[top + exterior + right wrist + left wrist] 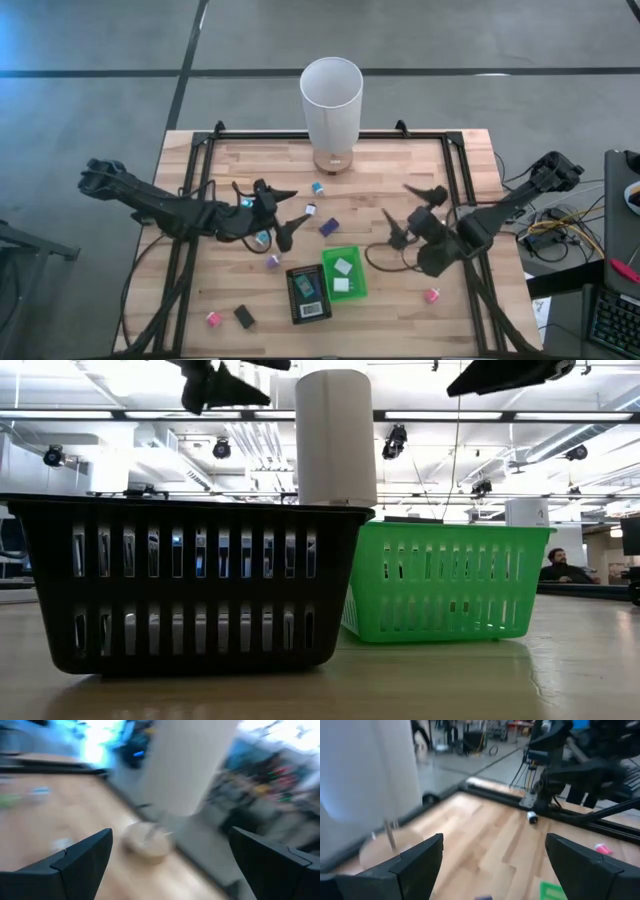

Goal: Pick & Place Office items
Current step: Put the white black charger adapter into the green bin

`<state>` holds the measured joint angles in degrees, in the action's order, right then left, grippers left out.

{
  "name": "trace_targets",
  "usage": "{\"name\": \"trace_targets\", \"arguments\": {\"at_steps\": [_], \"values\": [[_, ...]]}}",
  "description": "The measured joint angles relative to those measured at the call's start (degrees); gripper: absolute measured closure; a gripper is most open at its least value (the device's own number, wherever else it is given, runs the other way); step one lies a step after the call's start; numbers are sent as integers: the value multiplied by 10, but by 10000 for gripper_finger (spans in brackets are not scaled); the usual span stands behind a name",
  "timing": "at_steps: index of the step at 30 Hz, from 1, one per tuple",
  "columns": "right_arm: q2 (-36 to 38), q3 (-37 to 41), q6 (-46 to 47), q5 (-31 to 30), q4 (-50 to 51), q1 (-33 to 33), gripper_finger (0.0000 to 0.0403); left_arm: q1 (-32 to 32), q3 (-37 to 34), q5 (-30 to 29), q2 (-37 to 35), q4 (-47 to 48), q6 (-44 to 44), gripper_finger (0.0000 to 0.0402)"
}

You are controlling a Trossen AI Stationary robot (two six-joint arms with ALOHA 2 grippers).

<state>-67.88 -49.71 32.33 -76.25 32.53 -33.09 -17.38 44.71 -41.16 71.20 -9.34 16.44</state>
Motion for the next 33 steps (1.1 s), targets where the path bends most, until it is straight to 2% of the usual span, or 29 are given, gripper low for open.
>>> {"name": "trace_targets", "arguments": {"at_steps": [3,7,9,15,18,22,24,26,33], "values": [[-2,-3,11,59,-40,1,11,-6,-1,11,0,58,80,49],[-15,1,9,94,-62,1,11,-6,-9,11,1,80,115,49],[-24,2,9,85,-66,1,11,-8,-24,11,5,78,131,49],[-77,5,7,5,-66,17,11,-15,-82,12,18,63,227,48],[-97,4,-10,-30,-66,34,11,-10,-91,7,17,33,213,49],[-106,-10,-64,-26,-85,68,11,-9,-81,11,4,-62,88,47],[-105,-20,-101,10,-106,85,11,-8,-69,26,-6,-88,4,47],[-105,-23,-146,75,-139,102,11,-8,-58,33,-11,-92,-53,48],[-106,-24,-324,359,-321,158,11,18,-52,21,-12,-91,-135,50]]}}
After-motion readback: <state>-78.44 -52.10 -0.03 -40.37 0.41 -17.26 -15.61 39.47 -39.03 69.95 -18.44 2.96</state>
